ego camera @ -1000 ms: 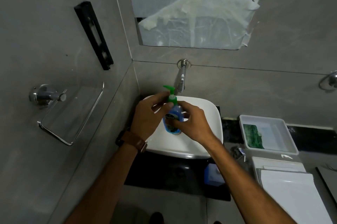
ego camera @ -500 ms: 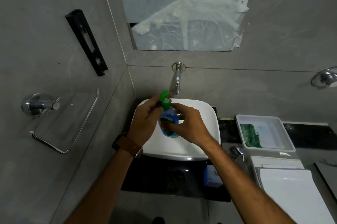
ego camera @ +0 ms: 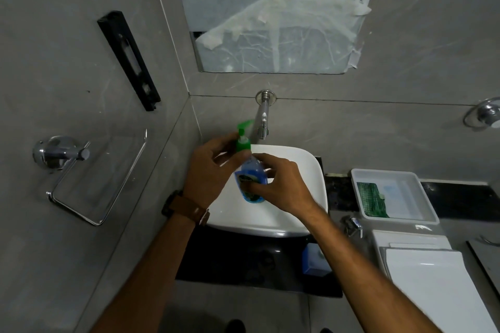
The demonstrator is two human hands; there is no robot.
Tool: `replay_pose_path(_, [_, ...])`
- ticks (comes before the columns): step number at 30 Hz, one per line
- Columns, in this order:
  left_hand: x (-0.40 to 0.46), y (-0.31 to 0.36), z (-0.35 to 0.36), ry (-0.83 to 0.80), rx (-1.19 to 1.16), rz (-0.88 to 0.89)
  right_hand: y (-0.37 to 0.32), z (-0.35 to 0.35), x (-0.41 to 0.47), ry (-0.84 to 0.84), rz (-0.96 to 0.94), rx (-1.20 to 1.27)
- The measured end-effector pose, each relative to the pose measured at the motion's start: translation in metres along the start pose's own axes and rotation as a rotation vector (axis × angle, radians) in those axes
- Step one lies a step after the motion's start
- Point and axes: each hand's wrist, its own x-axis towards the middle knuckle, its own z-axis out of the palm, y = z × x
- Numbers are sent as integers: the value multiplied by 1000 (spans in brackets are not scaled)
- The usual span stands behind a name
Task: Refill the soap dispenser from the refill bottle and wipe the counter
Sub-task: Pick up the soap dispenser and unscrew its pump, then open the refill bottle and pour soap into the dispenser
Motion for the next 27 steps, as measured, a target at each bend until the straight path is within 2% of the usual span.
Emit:
replay_pose_path(6, [6, 27, -26, 262, -180, 3, 14, 4, -7, -23, 7, 14])
replay_pose_path(9, [3, 38, -45, 413, -371, -39, 21, 5, -13, -4, 10, 13])
replay_pose_path(11, [-2, 34, -57, 502, -482, -75, 27, 5, -18, 7, 25, 33])
replay_pose_path(15, [-33, -5, -56, 552, -472, -180, 38, 3, -31, 24, 47, 69])
replay_pose_path(18, [-76, -54, -34, 528, -385, -344, 45, 6, -41, 59, 62, 98])
replay_pose_path(21, [-122, -113, -8, 506, -330, -620, 52, 12, -52, 97, 86, 128])
replay_pose_path(24, [-155, -166, 14, 571, -441, -931, 60, 21, -64, 102, 97, 150])
replay_pose_path(27, [-174, -203, 31, 642, -519, -1145, 68, 32, -78, 88, 126, 153])
